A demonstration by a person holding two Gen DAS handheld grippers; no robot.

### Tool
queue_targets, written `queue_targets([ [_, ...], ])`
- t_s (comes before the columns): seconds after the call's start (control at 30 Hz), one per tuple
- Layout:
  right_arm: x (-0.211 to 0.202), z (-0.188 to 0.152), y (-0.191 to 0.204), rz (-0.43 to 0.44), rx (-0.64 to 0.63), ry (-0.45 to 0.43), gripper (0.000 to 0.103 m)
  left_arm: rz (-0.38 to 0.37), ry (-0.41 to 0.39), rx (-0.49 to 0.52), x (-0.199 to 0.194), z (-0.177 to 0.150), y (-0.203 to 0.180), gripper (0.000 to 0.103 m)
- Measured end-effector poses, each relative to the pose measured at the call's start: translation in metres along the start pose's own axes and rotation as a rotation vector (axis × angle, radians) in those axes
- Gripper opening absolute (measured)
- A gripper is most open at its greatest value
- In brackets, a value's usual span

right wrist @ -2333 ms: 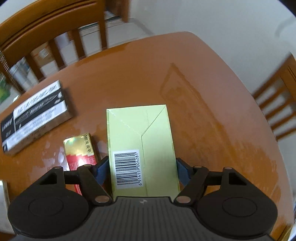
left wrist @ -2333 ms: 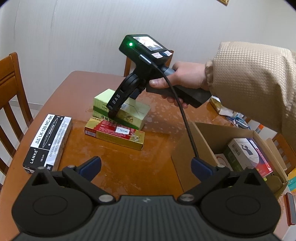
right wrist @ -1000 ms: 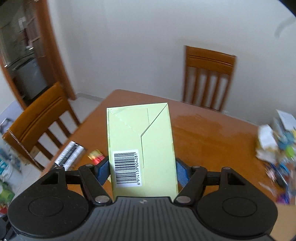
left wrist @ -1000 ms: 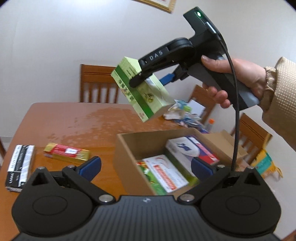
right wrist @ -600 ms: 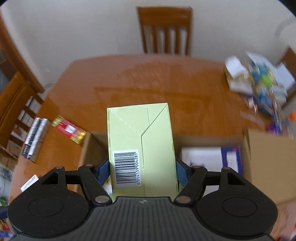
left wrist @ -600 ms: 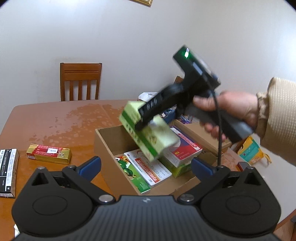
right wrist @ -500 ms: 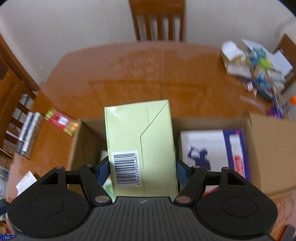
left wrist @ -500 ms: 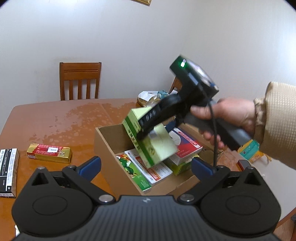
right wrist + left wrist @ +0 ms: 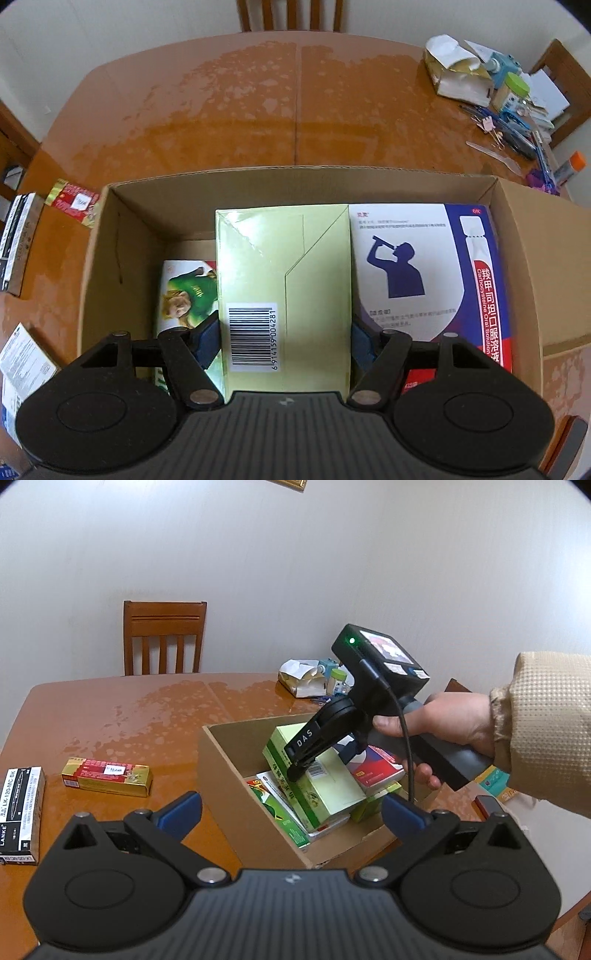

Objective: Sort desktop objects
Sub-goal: 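Lower the green box between the QUIKE box and the drinker box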

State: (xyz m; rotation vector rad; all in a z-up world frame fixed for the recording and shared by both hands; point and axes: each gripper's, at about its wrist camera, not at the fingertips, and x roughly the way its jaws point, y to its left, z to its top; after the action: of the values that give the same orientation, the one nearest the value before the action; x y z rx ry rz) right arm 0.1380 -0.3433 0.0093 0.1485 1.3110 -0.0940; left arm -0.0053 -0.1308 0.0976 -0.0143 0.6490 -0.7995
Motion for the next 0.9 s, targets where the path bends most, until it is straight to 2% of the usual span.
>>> queue_targets([
  [0.23, 0.012, 0.005, 0.003, -0.021, -0.016, 0.048, 0.074, 0.000, -0.001, 0.003, -0.003, -0.001, 0.001, 0.103],
  [0.9, 0.017, 0.010, 0.001, -0.017, -0.014, 0.039, 0.074, 0.005, 0.010, 0.003, -0.007, -0.004, -0.007, 0.103],
])
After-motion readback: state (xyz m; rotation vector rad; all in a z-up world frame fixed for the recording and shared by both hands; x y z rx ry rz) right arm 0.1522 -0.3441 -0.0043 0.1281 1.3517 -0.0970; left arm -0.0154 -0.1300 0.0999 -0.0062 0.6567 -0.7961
